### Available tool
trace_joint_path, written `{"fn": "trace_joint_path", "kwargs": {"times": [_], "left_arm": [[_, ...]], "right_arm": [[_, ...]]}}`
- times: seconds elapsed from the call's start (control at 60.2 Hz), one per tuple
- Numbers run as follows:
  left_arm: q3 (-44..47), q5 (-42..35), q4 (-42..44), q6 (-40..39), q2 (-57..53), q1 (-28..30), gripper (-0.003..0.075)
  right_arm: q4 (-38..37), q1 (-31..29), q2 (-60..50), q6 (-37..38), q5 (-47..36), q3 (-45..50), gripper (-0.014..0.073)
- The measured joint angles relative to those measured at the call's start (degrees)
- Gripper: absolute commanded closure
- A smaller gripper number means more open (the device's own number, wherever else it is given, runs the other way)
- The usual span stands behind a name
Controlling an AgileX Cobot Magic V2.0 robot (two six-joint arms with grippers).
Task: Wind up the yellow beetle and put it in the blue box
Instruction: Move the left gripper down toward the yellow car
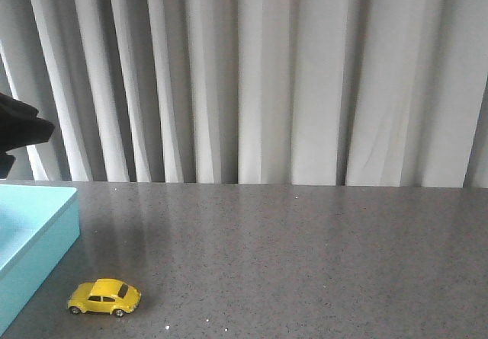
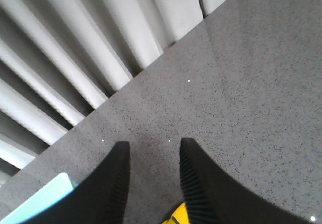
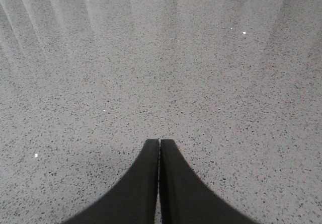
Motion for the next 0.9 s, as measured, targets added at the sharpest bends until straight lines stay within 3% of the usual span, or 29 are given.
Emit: {"fn": "trace_joint_path", "kwargs": {"times": [0.682,0.781,0.898], "left_arm": [[-0.1,-2.3,-0.8,-2.2,3.1,0.0,0.0461],[-0.1,-2.3,-0.8,-5.1,3.1,0.0,0.0421],[-0.1,-1.8,-0.5,-7.1,3.1,0.0,0.0320]], "right_arm": [[0.0,0.0,0.0,0.0,0.0,0.0,0.0601],[0.0,0.0,0.0,0.0,0.0,0.0,0.0601],[0.0,0.0,0.0,0.0,0.0,0.0,0.0601]]}}
